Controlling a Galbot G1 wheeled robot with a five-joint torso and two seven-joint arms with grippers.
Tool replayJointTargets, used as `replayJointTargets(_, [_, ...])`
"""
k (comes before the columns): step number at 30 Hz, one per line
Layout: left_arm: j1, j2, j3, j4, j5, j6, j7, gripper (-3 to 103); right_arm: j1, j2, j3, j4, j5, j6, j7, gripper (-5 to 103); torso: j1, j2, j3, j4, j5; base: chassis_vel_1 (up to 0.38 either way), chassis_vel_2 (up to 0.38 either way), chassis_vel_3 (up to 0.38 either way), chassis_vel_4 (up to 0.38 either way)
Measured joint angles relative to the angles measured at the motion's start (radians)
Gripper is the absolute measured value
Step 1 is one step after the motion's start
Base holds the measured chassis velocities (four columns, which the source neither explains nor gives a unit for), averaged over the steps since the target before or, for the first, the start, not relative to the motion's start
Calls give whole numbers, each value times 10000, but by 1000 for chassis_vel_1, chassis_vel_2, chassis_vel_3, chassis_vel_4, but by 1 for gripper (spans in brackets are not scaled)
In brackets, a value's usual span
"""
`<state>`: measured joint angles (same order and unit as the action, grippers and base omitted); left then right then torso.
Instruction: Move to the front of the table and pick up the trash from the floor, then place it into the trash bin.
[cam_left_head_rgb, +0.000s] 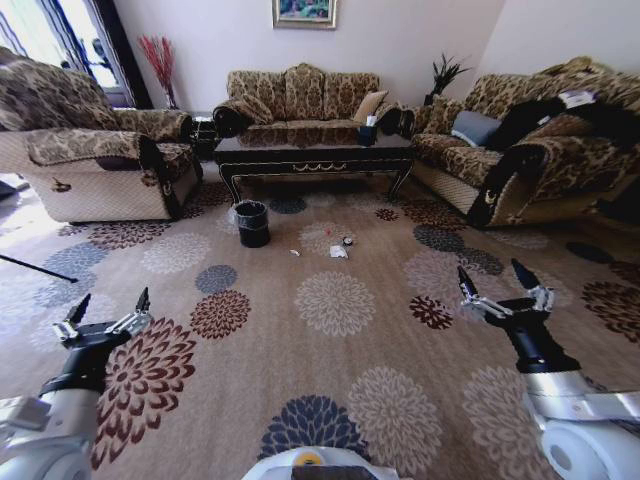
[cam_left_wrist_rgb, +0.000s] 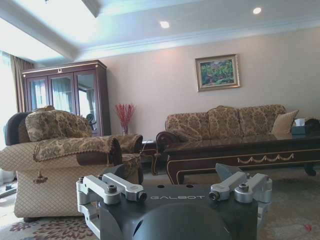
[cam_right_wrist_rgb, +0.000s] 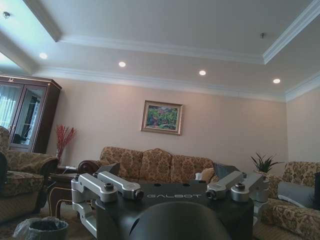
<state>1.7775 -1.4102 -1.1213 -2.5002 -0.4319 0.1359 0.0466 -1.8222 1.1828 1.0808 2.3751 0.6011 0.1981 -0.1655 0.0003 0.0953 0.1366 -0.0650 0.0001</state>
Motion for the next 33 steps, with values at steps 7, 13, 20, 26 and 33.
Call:
replayJointTargets(7, [-134, -38, 342, 636, 501, -169, -1, 100, 79, 43, -137, -417, -89, 59, -33, 100, 0, -223, -228, 1, -2, 0, 0, 0, 0])
replayJointTargets(13, [-198, -104, 572, 1236, 841, -287, 21, 100, 139, 61, -228, -694, -160, 95, -34, 100, -2, -296, -316, 1, -1, 0, 0, 0, 0])
replayJointTargets(20, [-191, -121, 804, 1825, 916, -441, 73, 100, 274, 150, -465, -1072, -354, 114, -34, 100, -2, -281, -308, 1, -2, 0, 0, 0, 0])
replayJointTargets(26, [-401, -83, 856, 1525, 844, -216, 82, 100, 358, 132, -503, -1187, -405, 105, -53, 100, -2, -254, -285, 0, 0, 0, 0, 0, 0])
replayJointTargets(33, [-400, -112, 914, 1274, 849, -661, 148, 100, 356, 147, -504, -1211, -412, 105, -75, 100, -3, -232, -267, 1, -1, 0, 0, 0, 0])
